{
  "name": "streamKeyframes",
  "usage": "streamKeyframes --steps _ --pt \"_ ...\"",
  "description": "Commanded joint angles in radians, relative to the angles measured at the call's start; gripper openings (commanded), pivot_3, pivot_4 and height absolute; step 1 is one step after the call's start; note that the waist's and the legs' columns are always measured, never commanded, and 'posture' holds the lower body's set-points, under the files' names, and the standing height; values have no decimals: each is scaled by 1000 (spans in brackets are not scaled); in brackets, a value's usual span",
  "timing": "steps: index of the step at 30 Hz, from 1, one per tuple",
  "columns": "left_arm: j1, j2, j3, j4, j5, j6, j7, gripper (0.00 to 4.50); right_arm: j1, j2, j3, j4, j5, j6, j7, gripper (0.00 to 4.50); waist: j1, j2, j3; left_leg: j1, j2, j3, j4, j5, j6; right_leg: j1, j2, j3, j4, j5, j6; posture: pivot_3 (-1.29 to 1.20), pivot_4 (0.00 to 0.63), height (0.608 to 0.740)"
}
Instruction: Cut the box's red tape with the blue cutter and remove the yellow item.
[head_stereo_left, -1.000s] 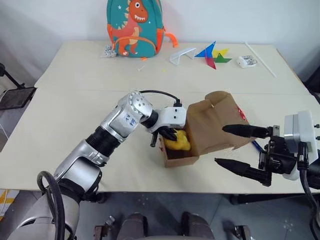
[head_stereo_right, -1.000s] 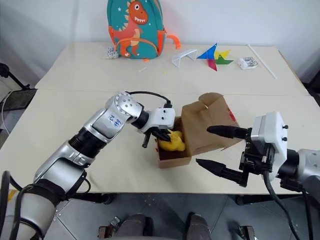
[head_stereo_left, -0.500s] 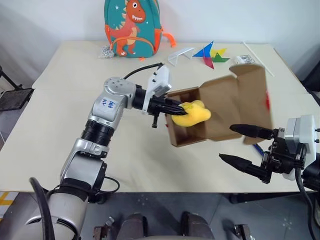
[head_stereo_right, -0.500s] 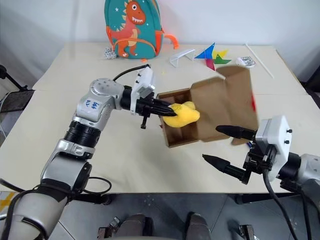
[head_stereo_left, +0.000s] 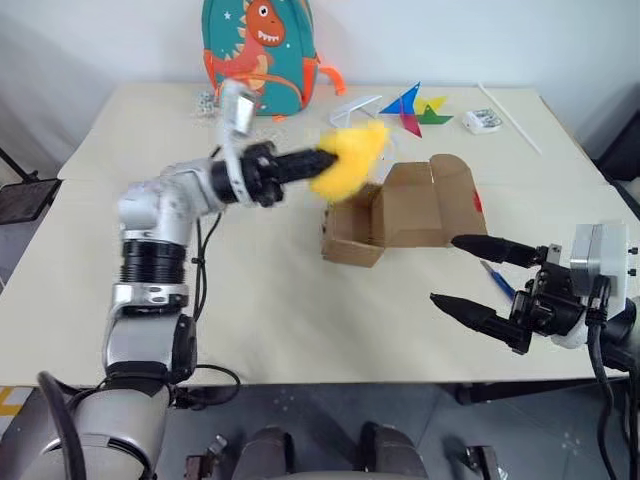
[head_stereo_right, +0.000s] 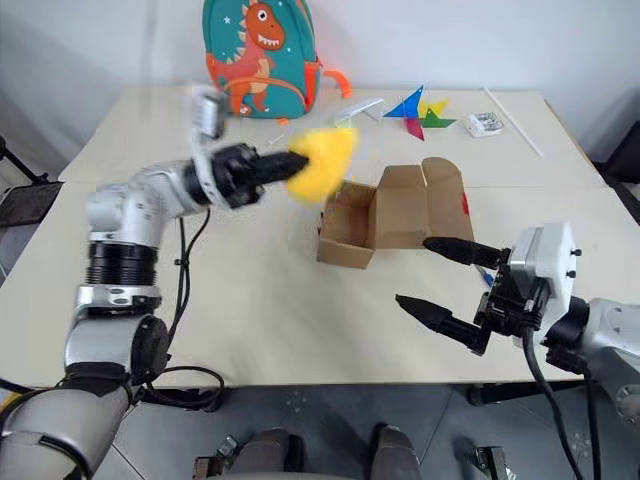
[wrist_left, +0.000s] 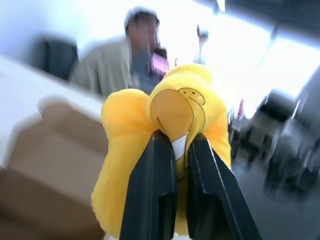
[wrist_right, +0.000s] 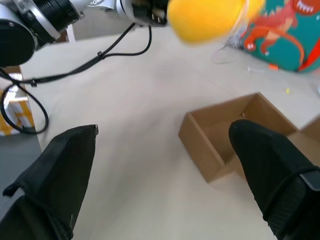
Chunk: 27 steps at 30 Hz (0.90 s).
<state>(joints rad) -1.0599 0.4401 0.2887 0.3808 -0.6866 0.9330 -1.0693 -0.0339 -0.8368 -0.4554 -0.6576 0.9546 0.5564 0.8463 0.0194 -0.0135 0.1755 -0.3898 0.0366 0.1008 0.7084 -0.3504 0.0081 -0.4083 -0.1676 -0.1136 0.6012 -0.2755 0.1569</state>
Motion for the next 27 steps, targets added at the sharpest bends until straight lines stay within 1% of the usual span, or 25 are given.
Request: streamKeyframes --steps 1,3,5,7,8,10,12,14,16,18,20,22,25,27 --pt "127 72 135 -125 -2 -70 133 9 -55 46 30 8 20 -69 32 4500 -7 0 0 1 0 0 -1 0 0 0 0 1 0 0 0 0 150 740" --pt "282 128 179 -194 112 -266 203 9 -80 76 66 26 12 -97 68 4500 -18 1 0 4 0 0 -3 0 -1 0 0 1 4 0 0 0 150 740" --pt "385 152 232 -217 155 -358 276 9 -86 90 97 46 -28 -139 111 4500 -22 0 0 4 0 -1 -3 0 -2 0 0 1 5 0 0 0 150 740" --pt "557 212 279 -212 231 -475 293 9 -92 111 155 70 -62 -176 167 4500 -18 -3 1 4 0 0 -4 0 -2 -1 0 1 5 0 0 0 150 740" --pt "612 229 288 -212 252 -511 291 9 -94 116 172 79 -70 -187 188 4500 -20 -4 0 3 0 -1 -4 1 -2 -1 0 0 4 0 0 0 150 740" --pt "698 251 299 -205 267 -559 296 9 -104 131 207 100 -89 -209 216 4500 -20 -4 0 4 0 0 -4 0 -2 -1 0 1 4 0 0 0 150 740" --pt "763 259 299 -196 285 -600 309 9 -121 152 256 127 -115 -234 251 4500 -7 -4 0 4 0 0 -5 0 -2 0 0 0 3 0 0 0 150 740" --pt "867 270 276 -194 358 -671 330 9 -140 179 309 164 -159 -283 300 4500 0 -4 0 4 0 -1 -4 0 -2 0 0 1 3 0 0 0 150 740" --pt "943 283 235 -208 403 -697 329 9 -155 206 343 203 -202 -332 327 4500 1 -3 0 4 0 0 -4 0 -2 -1 0 1 4 0 -1 0 150 740" --pt "968 251 238 -271 353 -650 348 9 -170 236 364 230 -224 -357 323 4500 6 -3 0 4 0 0 -5 0 -2 -1 0 1 5 0 -1 0 150 740" --pt "986 235 236 -327 313 -629 342 643 -178 250 372 239 -228 -363 323 4500 5 -2 0 4 1 0 -5 0 -2 -1 0 1 5 0 -1 0 150 740" --pt "1015 240 238 -381 291 -610 325 1153 -184 255 374 248 -223 -358 328 4500 1 -2 0 4 1 1 -5 0 -2 -1 0 1 5 0 -1 0 150 740" --pt "1038 252 276 -444 214 -554 305 2052 -188 254 370 262 -216 -353 335 4500 0 -2 0 4 1 0 -5 -1 -3 -2 0 1 6 0 -1 0 150 740" --pt "1056 282 319 -470 161 -518 273 2648 -185 250 362 272 -210 -345 335 4500 -2 -2 0 4 1 1 -5 -1 -3 -2 0 1 6 0 -2 0 150 740"
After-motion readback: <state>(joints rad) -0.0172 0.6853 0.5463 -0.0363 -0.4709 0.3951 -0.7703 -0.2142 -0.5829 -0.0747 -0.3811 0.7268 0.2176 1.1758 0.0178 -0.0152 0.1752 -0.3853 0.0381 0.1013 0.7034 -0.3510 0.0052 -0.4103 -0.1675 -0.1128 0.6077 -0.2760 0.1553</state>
